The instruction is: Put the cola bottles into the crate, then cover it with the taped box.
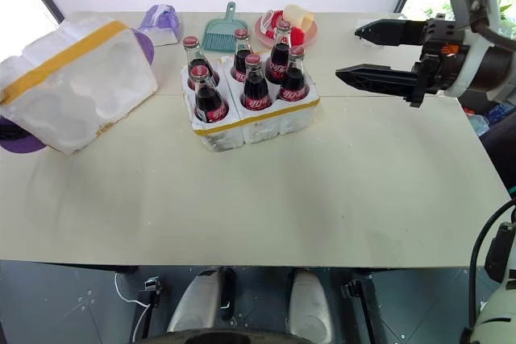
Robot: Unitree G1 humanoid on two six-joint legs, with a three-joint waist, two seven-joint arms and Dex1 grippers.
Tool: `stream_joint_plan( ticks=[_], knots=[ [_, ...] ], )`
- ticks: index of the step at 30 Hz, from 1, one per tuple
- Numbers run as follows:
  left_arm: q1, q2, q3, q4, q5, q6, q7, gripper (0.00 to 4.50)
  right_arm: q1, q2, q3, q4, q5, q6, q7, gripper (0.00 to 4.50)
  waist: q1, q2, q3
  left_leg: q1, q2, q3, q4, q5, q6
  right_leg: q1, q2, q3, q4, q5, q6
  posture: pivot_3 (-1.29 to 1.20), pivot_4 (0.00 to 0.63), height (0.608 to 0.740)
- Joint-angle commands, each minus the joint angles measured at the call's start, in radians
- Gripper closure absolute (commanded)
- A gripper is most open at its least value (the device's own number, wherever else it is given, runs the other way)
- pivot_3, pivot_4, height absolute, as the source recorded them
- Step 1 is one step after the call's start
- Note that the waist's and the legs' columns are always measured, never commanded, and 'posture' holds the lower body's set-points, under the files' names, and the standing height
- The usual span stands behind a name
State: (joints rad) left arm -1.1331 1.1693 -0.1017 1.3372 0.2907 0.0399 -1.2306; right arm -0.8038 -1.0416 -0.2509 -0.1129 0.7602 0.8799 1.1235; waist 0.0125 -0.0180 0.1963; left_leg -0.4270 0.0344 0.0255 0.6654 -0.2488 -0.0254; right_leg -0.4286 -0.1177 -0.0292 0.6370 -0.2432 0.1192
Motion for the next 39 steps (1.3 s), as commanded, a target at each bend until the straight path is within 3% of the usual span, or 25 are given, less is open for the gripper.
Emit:
stream_joint_plan(
  ticks=[1, 8, 12, 18, 21, 26, 34, 39],
  knots=[
    [-0.015, 0.011, 0.014, -0.006, -0.011, 0.005, -0.041, 4.11, 0.005, -0.014, -0.028, -0.026, 0.003, -0.030, -0.001, 0.00, 0.000, 0.000, 0.000, 0.000, 0.000, 0.000, 0.000, 0.000, 0.000, 0.000, 0.000, 0.000, 0.000, 0.000, 0.000, 0.00, 0.150, 0.736],
    [-0.041, 0.024, 0.070, -0.087, -0.062, -0.165, 0.048, 4.11, 0.096, -0.069, -0.054, -0.036, -0.020, -0.050, 0.016, 0.00, 0.000, -0.003, 0.000, -0.001, 0.000, -0.001, 0.000, 0.000, 0.000, 0.000, 0.000, 0.000, 0.000, 0.000, 0.000, 0.00, 0.150, 0.736],
    [-0.043, -0.008, 0.119, -0.238, -0.123, -0.227, 0.103, 4.11, 0.151, -0.069, -0.078, -0.041, -0.031, -0.059, -0.018, 0.00, -0.001, -0.003, 0.000, -0.001, 0.000, -0.001, 0.001, 0.000, 0.000, 0.000, 0.000, 0.000, 0.000, 0.000, 0.000, 0.00, 0.150, 0.736],
    [0.117, -0.085, 0.172, -0.793, -0.155, -0.092, 0.265, 4.11, 0.203, -0.052, -0.109, -0.057, -0.014, -0.060, -0.046, 0.00, -0.002, -0.003, 0.000, -0.001, 0.000, -0.001, 0.001, 0.000, 0.000, 0.000, 0.000, 0.000, 0.000, 0.000, 0.000, 0.00, 0.150, 0.736],
    [0.185, -0.120, 0.136, -1.113, -0.080, 0.051, 0.321, 4.11, 0.206, -0.039, -0.116, -0.040, -0.015, -0.065, -0.061, 0.00, -0.002, -0.003, 0.000, -0.001, 0.000, -0.001, 0.001, 0.000, 0.000, 0.000, 0.000, 0.000, 0.000, 0.000, 0.000, 0.00, 0.150, 0.736],
    [0.236, -0.161, 0.014, -1.414, 0.074, 0.200, 0.326, 4.11, 0.220, -0.010, -0.140, -0.035, -0.001, -0.068, -0.085, 0.00, -0.004, -0.003, 0.000, 0.000, 0.000, -0.001, 0.001, 0.000, 0.000, 0.000, 0.000, 0.001, 0.000, 0.000, 0.000, 0.00, 0.150, 0.736],
    [0.291, -0.156, -0.107, -1.580, 0.252, 0.182, 0.301, 4.11, 0.278, 0.033, -0.174, -0.059, 0.014, -0.078, -0.129, 0.00, 0.001, -0.003, 0.000, 0.000, 0.000, -0.001, 0.002, 0.000, 0.000, 0.001, 0.000, 0.001, 0.000, 0.000, 0.000, 0.00, 0.150, 0.736],
    [0.228, -0.159, -0.105, -1.558, 0.305, 0.154, 0.304, 4.11, 0.283, 0.048, -0.180, -0.068, 0.029, -0.078, -0.152, 0.00, 0.002, -0.003, 0.000, 0.000, -0.001, -0.002, 0.002, 0.000, 0.000, 0.003, 0.000, 0.001, 0.000, 0.000, 0.000, 0.00, 0.150, 0.736]
  ],
)
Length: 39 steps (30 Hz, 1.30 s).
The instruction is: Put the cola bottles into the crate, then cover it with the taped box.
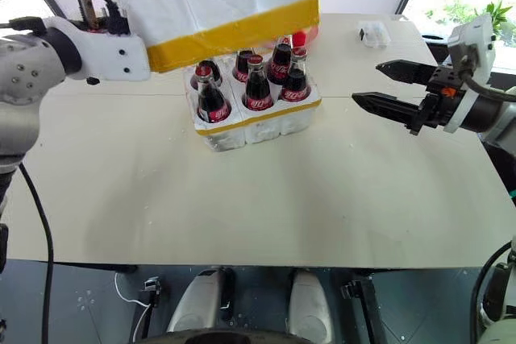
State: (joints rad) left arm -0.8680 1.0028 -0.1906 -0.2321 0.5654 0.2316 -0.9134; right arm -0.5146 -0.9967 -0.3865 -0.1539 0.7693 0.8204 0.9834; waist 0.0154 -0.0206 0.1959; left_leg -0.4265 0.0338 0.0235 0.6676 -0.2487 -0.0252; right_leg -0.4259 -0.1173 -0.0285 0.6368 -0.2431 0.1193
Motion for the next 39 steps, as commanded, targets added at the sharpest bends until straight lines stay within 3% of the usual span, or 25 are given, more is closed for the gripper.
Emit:
stream_joint_plan(
  ticks=[1, 5, 14, 21, 29, 34, 39],
  knots=[
    [-0.052, 0.012, -0.012, 0.023, 0.038, -0.049, -0.011, 4.11, -0.005, 0.005, -0.044, -0.025, 0.019, -0.021, -0.016, 0.00, -0.001, 0.000, 0.000, 0.000, 0.000, 0.000, 0.000, 0.000, 0.000, 0.000, 0.000, 0.000, 0.000, 0.000, 0.000, 0.00, 0.150, 0.736],
    [-0.115, -0.018, -0.008, 0.046, 0.041, -0.058, -0.011, 4.11, -0.010, 0.020, -0.041, -0.009, 0.017, -0.030, -0.030, 0.00, -0.002, 0.000, 0.000, 0.000, 0.000, 0.000, 0.000, 0.000, 0.000, 0.000, 0.000, 0.000, 0.000, 0.000, 0.000, 0.00, 0.150, 0.736],
    [-0.057, -0.028, -0.048, -0.058, 0.088, -0.075, -0.096, 4.11, -0.011, 0.054, -0.021, 0.020, -0.003, -0.071, -0.046, 0.00, -0.003, 0.000, 0.000, 0.000, 0.000, 0.000, 0.000, 0.000, 0.000, 0.000, 0.000, 0.000, 0.000, 0.000, 0.000, 0.00, 0.150, 0.736],
    [0.097, 0.009, -0.055, -0.114, 0.166, -0.093, -0.117, 4.11, -0.006, 0.061, -0.013, 0.021, -0.005, -0.083, -0.052, 0.00, -0.008, 0.001, 0.000, 0.001, 0.000, 0.000, -0.001, 0.000, 0.000, 0.000, 0.000, 0.000, 0.000, 0.000, 0.000, 0.00, 0.150, 0.736],
    [0.129, -0.045, -0.018, -0.100, 0.164, -0.133, -0.038, 0.17, 0.015, 0.024, 0.001, 0.014, -0.026, -0.094, -0.011, 0.00, -0.003, 0.001, 0.000, 0.000, 0.000, 0.000, 0.000, 0.000, 0.000, 0.000, 0.001, 0.000, 0.000, 0.000, 0.000, 0.00, 0.150, 0.736],
    [0.234, -0.040, 0.089, -0.164, 0.065, -0.157, -0.010, 0.17, 0.008, 0.018, 0.003, 0.030, -0.039, -0.099, -0.003, 0.00, -0.004, 0.001, 0.000, 0.000, 0.000, 0.000, 0.000, 0.000, 0.000, 0.000, 0.000, 0.000, 0.000, 0.000, 0.000, 0.00, 0.150, 0.736],
    [0.479, -0.114, 0.366, -0.330, -0.316, 0.189, -0.233, 0.17, 0.042, 0.000, -0.007, 0.026, -0.048, -0.108, 0.027, 0.00, -0.010, 0.001, 0.000, 0.000, 0.001, 0.000, -0.001, 0.000, 0.000, 0.000, 0.000, 0.000, -0.001, 0.000, 0.000, 0.00, 0.150, 0.736]
  ],
)
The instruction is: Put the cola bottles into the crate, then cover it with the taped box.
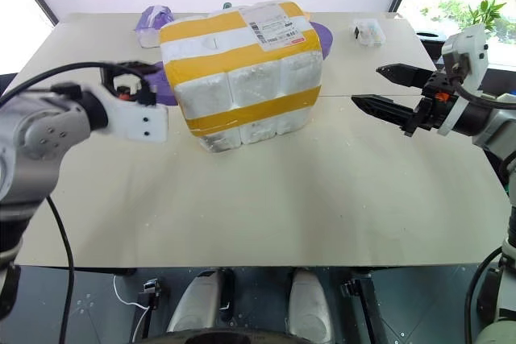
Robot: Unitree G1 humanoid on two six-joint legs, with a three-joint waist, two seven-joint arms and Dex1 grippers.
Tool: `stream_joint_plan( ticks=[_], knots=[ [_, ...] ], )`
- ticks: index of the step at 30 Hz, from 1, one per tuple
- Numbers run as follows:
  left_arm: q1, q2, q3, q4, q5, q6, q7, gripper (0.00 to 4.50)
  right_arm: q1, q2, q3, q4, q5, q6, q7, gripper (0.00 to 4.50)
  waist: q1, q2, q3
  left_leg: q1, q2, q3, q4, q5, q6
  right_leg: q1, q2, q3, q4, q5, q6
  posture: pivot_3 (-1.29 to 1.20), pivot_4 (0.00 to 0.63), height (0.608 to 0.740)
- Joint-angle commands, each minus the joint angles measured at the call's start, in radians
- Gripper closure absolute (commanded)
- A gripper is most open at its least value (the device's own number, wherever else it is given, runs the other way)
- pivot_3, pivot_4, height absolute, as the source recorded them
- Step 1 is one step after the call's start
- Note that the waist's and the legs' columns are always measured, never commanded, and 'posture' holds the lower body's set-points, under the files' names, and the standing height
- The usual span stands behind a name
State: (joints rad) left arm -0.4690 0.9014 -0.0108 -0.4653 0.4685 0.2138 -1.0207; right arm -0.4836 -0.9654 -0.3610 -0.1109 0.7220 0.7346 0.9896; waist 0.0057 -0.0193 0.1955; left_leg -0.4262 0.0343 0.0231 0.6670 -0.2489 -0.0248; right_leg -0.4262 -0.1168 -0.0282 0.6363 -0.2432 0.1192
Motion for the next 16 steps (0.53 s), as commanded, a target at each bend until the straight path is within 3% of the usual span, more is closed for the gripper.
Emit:
stream_joint_plan(
  ticks=[1, 5, 7, 12, 16],
  knots=[
    [0.114, -0.023, 0.251, -0.121, -0.310, 0.320, -0.178, 0.17, 0.020, -0.035, -0.034, -0.016, -0.003, -0.027, 0.029, 0.00, -0.001, 0.000, 0.000, 0.000, 0.000, 0.000, 0.000, 0.000, 0.000, 0.000, 0.000, 0.000, 0.000, 0.000, 0.000, 0.00, 0.150, 0.736],
    [0.174, -0.001, 0.581, -0.088, -0.779, 0.670, -0.432, 0.17, 0.035, -0.044, -0.018, 0.000, -0.013, -0.048, 0.064, 0.00, -0.001, 0.000, 0.000, 0.000, 0.000, -0.001, 0.001, 0.000, 0.000, 0.000, 0.000, 0.000, 0.001, 0.000, 0.000, 0.00, 0.150, 0.736],
    [0.147, 0.075, 0.674, 0.028, -0.918, 0.854, -0.497, 0.17, 0.016, -0.044, 0.003, 0.021, -0.021, -0.056, 0.081, 0.00, 0.000, 0.000, 0.000, 0.001, 0.000, -0.001, 0.001, 0.000, 0.000, 0.001, 0.000, -0.001, 0.001, 0.000, 0.000, 0.00, 0.150, 0.736],
    [0.076, 0.225, 0.645, 0.281, -1.013, 0.850, -0.499, 0.17, -0.064, -0.046, 0.066, 0.071, -0.025, -0.061, 0.143, 0.00, -0.001, 0.001, 0.000, 0.002, 0.000, -0.001, 0.000, 0.000, 0.000, 0.002, 0.000, -0.001, 0.001, 0.000, 0.000, 0.00, 0.150, 0.736],
    [0.049, 0.273, 0.560, 0.378, -1.017, 0.757, -0.482, 0.17, -0.106, -0.038, 0.119, 0.091, -0.056, -0.084, 0.176, 0.00, -0.001, 0.001, 0.000, 0.002, 0.000, -0.001, 0.000, 0.000, 0.000, 0.002, 0.000, -0.001, 0.000, 0.000, 0.000, 0.00, 0.150, 0.736]
  ],
)
